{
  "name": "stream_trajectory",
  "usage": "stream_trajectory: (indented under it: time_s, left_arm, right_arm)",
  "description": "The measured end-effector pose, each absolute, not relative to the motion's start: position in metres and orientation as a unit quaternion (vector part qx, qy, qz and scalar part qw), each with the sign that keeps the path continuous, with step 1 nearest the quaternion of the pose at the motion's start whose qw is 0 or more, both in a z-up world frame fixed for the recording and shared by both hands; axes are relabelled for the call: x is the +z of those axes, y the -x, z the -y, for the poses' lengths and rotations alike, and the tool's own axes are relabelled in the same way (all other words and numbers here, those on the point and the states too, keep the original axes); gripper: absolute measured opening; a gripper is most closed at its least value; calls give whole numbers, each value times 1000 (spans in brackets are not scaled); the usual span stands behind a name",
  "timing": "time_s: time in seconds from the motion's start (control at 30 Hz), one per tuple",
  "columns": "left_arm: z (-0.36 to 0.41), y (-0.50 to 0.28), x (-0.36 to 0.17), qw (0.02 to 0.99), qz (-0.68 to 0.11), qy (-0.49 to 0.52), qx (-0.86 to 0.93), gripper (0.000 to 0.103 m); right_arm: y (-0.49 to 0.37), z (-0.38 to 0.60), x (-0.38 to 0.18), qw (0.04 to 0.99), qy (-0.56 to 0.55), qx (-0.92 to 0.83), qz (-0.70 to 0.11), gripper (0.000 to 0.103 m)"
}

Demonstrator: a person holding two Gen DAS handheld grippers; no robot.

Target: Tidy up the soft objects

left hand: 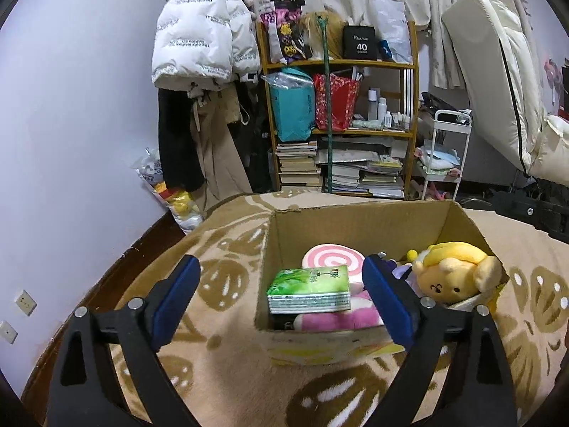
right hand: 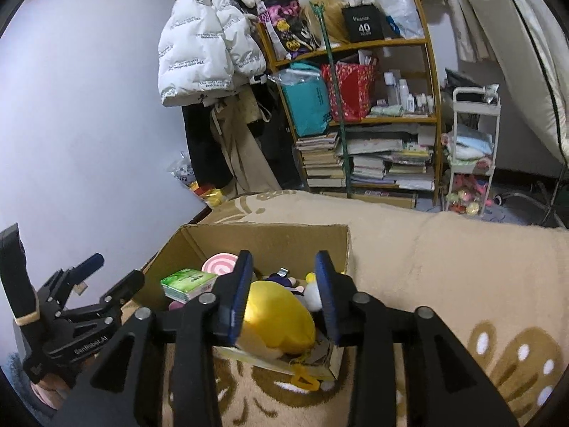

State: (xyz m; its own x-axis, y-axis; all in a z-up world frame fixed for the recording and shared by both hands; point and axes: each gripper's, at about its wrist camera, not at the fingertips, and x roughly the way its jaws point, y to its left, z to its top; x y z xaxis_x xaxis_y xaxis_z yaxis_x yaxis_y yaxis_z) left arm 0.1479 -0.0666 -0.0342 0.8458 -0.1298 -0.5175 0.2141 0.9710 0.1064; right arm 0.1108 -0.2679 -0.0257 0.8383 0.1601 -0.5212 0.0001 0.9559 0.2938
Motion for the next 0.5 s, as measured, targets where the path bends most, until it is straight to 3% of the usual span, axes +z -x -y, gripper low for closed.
stream_trajectory:
  time_s: [0.1, 0.23, 0.3, 0.5]
  left_arm:
    - [61, -135, -27, 960, -255, -81, -84, 99]
    - [52, -117, -16, 962, -248, -82, -78, 101]
    - [49, -109, -11, 963, -245, -82, -77, 101]
    - [40, -89, 5, 965, -241, -73, -76, 101]
  right_arm:
    - [-98, 264, -18, 951, -132, 40, -276, 53]
    - [-81, 258, -9, 955, -114, 36, -270, 58]
    - [-73, 254, -5, 957, -107, 32, -267, 73]
    - [-51, 245, 10, 963, -105, 18, -249, 97]
